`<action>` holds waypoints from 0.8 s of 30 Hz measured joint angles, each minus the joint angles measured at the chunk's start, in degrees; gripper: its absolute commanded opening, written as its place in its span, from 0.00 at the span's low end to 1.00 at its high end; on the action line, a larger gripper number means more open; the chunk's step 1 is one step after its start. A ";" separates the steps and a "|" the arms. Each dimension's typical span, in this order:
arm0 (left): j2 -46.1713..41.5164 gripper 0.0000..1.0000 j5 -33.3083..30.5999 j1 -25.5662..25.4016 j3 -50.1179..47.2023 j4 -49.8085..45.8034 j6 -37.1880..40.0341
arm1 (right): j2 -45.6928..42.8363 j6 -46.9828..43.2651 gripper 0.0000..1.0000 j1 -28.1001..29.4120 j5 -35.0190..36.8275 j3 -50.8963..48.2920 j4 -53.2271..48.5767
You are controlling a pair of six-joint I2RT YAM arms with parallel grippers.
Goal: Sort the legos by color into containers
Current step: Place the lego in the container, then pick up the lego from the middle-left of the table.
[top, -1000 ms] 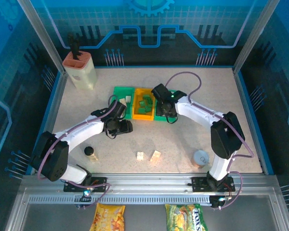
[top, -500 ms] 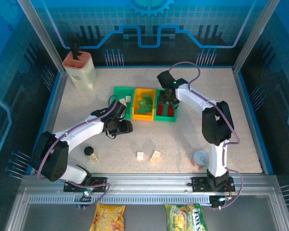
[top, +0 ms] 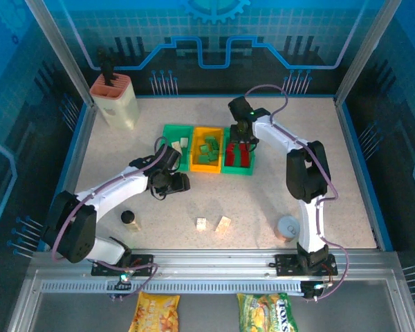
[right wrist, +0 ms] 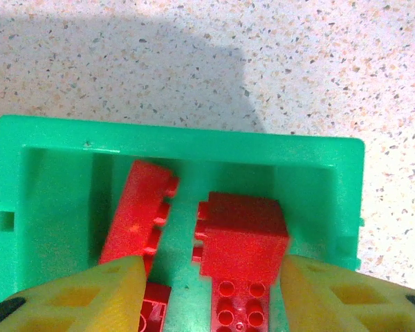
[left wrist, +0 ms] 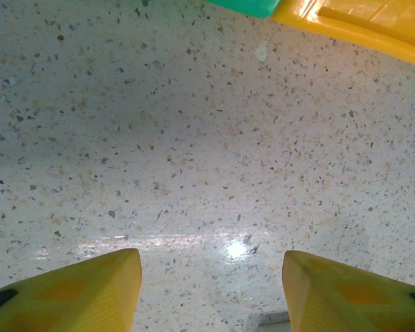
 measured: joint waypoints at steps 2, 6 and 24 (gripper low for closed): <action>-0.02 0.57 0.00 0.00 0.00 0.00 -0.37 | 0.00 0.00 0.58 0.00 0.46 0.09 -0.02; -0.26 0.57 0.00 -0.11 0.00 0.00 -0.79 | -0.02 0.00 0.58 0.00 0.85 0.11 -0.04; 2.16 0.57 -1.42 -12.68 0.09 -0.15 -6.05 | -10.16 0.33 0.57 0.04 0.81 -8.55 0.68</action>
